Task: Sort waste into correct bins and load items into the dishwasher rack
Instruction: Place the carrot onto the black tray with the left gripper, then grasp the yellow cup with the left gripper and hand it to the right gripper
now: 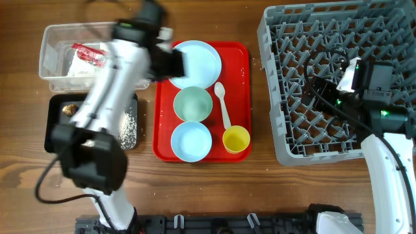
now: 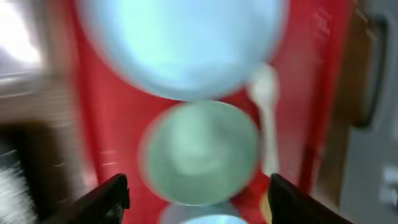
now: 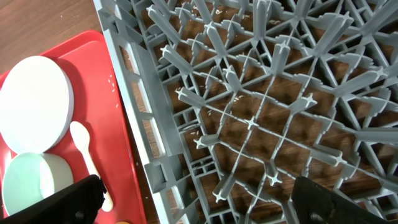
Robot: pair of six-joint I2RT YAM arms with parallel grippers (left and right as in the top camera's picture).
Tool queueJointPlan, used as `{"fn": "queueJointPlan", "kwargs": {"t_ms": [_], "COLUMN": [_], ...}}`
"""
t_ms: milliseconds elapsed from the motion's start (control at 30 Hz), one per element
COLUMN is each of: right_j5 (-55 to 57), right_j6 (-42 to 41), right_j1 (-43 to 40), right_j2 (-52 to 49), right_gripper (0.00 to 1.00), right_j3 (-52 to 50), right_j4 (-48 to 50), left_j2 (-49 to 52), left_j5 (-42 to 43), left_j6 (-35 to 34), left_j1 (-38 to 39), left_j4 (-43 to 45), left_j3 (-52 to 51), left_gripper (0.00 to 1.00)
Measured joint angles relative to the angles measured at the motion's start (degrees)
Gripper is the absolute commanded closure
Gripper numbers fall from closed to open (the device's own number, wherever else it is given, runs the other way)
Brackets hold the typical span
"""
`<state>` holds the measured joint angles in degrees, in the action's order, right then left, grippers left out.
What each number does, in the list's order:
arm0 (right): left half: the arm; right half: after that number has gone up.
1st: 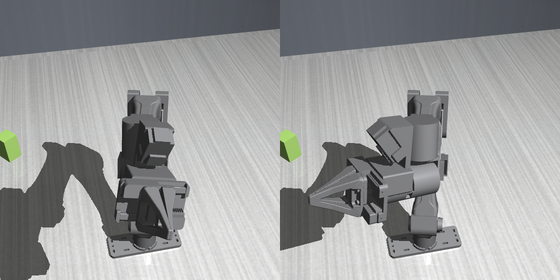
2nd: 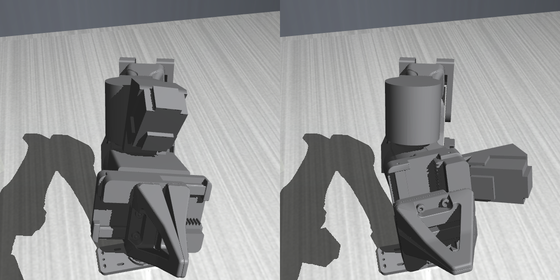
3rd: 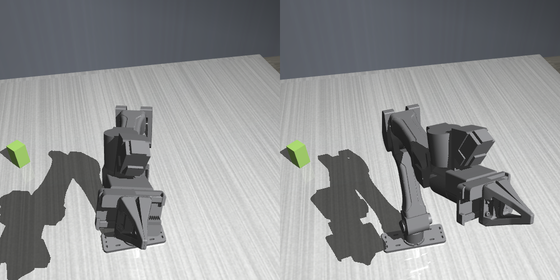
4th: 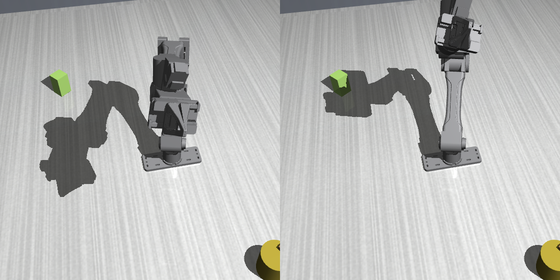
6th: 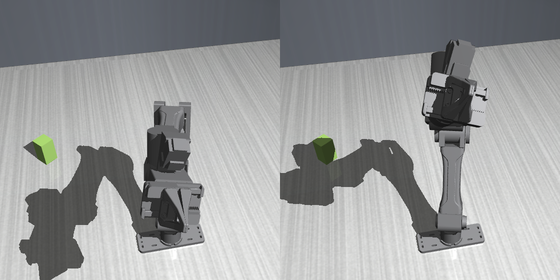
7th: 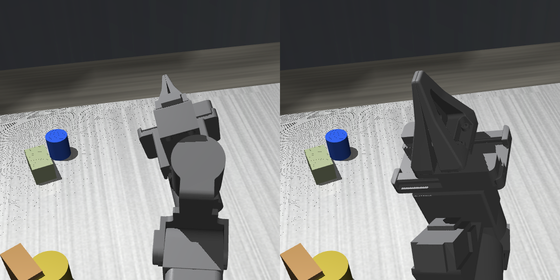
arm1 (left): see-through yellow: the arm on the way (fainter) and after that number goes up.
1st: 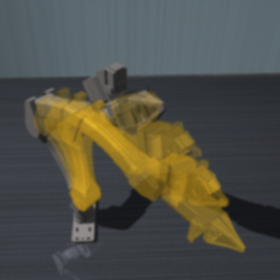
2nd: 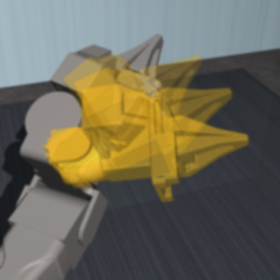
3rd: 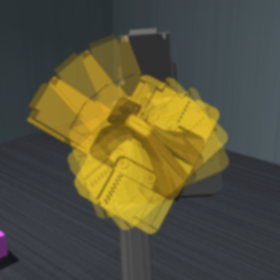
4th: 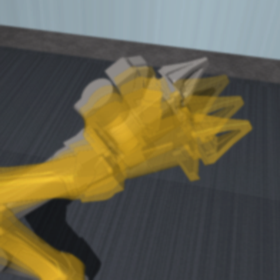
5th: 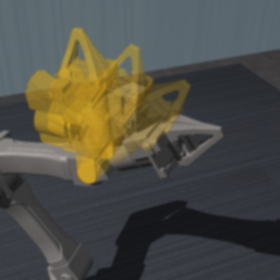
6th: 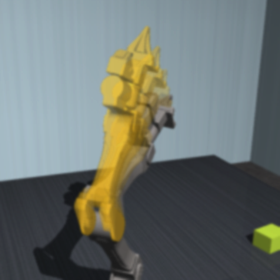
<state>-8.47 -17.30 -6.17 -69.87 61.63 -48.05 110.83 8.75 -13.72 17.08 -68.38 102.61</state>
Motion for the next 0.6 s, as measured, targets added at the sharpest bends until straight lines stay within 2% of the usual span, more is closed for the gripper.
{"fn": "queueJointPlan", "kwargs": {"t_ms": [67, 233, 333, 500, 600], "right_j5": [0.0, 0.0, 0.0, 0.0, 0.0], "right_j6": [0.0, 0.0, 0.0, 0.0, 0.0], "right_j1": [0.0, 0.0, 0.0, 0.0, 0.0], "right_j2": [0.0, 0.0, 0.0, 0.0, 0.0], "right_gripper": [0.0, 0.0, 0.0, 0.0, 0.0], "right_j3": [0.0, 0.0, 0.0, 0.0, 0.0], "right_j4": [0.0, 0.0, -0.3, -0.5, -0.6], "left_j2": [2.1, 8.5, 10.0, 10.3, 10.4], "left_j5": [0.8, 1.0, 1.0, 1.2, 3.7], "left_j6": [4.3, 12.5, 13.7, 13.9, 14.1], "left_j1": [9.0, 20.3, 22.5, 22.3, 21.7], "left_j4": [0.9, -0.4, -1.3, -2.5, -6.9], "left_j3": [0.0, 0.0, -0.1, -0.6, 2.1], "left_gripper": [0.25, 0.31, 0.37, 0.35, 0.34]}}
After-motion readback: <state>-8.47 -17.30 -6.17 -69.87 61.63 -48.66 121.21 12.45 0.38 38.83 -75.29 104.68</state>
